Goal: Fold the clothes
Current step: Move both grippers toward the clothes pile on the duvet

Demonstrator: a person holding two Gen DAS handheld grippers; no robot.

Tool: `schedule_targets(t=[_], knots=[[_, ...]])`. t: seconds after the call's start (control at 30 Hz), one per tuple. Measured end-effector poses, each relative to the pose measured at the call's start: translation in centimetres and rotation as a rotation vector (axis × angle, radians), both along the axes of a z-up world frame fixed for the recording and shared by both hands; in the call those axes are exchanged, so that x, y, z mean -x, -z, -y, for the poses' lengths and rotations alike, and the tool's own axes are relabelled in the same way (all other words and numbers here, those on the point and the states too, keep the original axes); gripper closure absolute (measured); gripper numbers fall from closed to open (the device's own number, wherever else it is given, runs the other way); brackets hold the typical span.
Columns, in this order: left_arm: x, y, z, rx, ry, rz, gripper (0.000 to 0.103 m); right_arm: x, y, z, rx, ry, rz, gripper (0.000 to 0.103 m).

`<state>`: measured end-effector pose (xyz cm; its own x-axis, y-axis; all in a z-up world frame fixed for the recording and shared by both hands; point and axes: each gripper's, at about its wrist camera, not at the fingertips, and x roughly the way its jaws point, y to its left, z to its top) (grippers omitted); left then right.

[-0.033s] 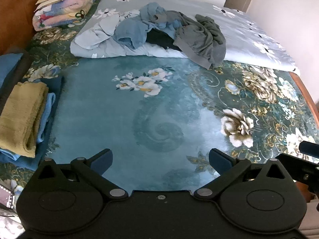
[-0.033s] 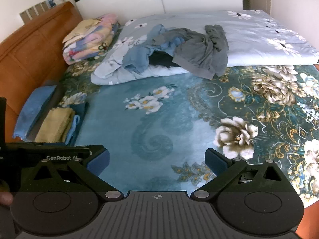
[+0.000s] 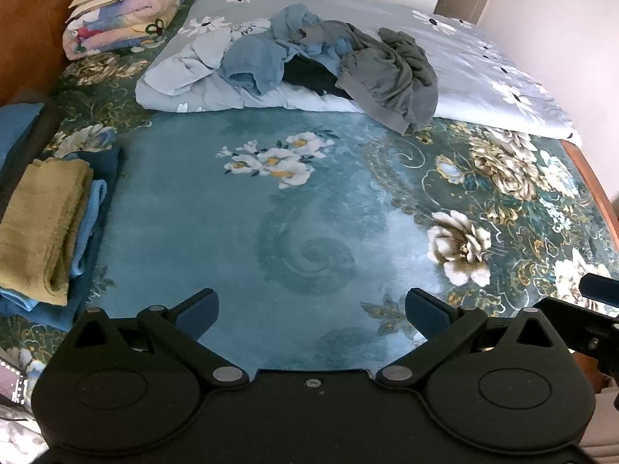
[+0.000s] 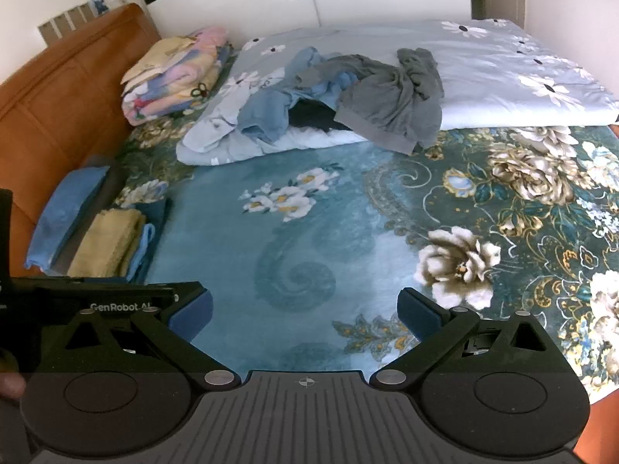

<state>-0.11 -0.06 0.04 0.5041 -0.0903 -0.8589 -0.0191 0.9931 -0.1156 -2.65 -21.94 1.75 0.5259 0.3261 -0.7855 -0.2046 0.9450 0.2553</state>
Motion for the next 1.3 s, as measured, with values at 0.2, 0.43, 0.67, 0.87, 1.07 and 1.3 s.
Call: schedule_targets(t=[0.2, 0.43, 0.67, 0.87, 1.07, 1.3], knots=[[0.3, -0.1, 0.2, 0.008, 0.002, 0.016, 0.001, -0.2, -0.2, -0.1, 0.001, 0.001, -0.002, 0.001], [-0.8, -0.1, -0.1, 0.017, 0.014, -0.001, 0.001, -0.1, -0.4, -0.4, 0.003, 0.010, 0.009, 0.001], [-1.6, -0.3, -0.7, 0.028, 0.020, -0.003, 0.001, -0.2, -0.6, -1.0, 0.006, 0.011, 0.015, 0.001], [-2.0, -0.3, -1.2, 0.041, 0.021, 0.003, 0.001, -0.6, -0.8, -1.6, 0.013, 0.016, 0.021, 0.001], [-2.6, -0.8, -2.1, 0.062, 0.026, 0.037, 0.001, -1.4, -1.1, -2.7, 0.034, 0.013, 0.026, 0.001], [-3.3, -1.7, -3.0, 0.098, 0.035, 0.106, 0.001, -2.5, -1.6, -4.1, 0.060, 0.019, 0.057, 0.000]])
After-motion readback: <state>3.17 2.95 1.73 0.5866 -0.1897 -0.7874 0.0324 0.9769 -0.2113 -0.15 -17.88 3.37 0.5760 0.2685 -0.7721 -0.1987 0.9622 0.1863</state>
